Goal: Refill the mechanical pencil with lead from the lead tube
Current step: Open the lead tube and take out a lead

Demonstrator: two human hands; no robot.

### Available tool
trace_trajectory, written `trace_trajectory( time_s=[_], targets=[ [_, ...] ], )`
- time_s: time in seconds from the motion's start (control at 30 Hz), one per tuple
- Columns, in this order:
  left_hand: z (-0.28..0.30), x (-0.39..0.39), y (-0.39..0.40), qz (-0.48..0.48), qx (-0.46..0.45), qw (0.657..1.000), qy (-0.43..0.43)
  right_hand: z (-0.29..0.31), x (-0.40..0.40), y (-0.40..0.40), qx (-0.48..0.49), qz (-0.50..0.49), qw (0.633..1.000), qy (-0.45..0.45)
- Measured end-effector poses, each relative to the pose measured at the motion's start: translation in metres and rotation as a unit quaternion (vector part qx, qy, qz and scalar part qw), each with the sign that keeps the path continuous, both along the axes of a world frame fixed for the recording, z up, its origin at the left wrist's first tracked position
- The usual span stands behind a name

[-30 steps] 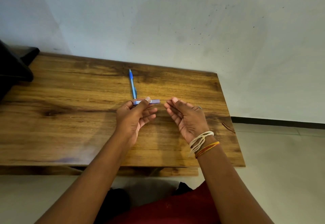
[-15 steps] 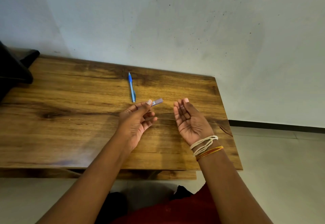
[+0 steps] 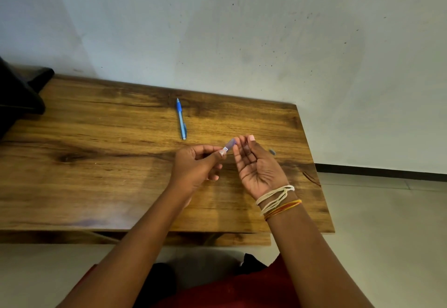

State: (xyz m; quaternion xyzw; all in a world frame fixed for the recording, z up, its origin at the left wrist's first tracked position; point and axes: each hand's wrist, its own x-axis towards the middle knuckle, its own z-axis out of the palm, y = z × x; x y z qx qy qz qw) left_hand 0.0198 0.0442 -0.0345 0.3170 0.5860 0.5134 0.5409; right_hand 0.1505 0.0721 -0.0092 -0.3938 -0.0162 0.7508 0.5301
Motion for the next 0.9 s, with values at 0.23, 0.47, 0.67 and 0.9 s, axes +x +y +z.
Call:
trace_trajectory(
  time_s=[0.23,0.47,0.67,0.9],
  targets=[
    [-0.011,0.004,0.004,-0.009,0.045,0.969,0.241,0.001,0.011,0.004,0.028,-0.038,0.994,-0.102],
    [-0.014,0.016,0.002,-0.003,0.069,0.933,0.353,0.005,0.031,0.003,0.05,-0.061,0.985,-0.155],
    [-0.014,0.021,0.003,0.005,0.093,0.899,0.428,0.008,0.04,0.001,0.034,-0.067,0.986,-0.148],
    [-0.013,0.012,0.005,0.006,0.083,0.909,0.408,0.009,0.041,0.003,0.015,-0.063,0.989,-0.134]
  ],
)
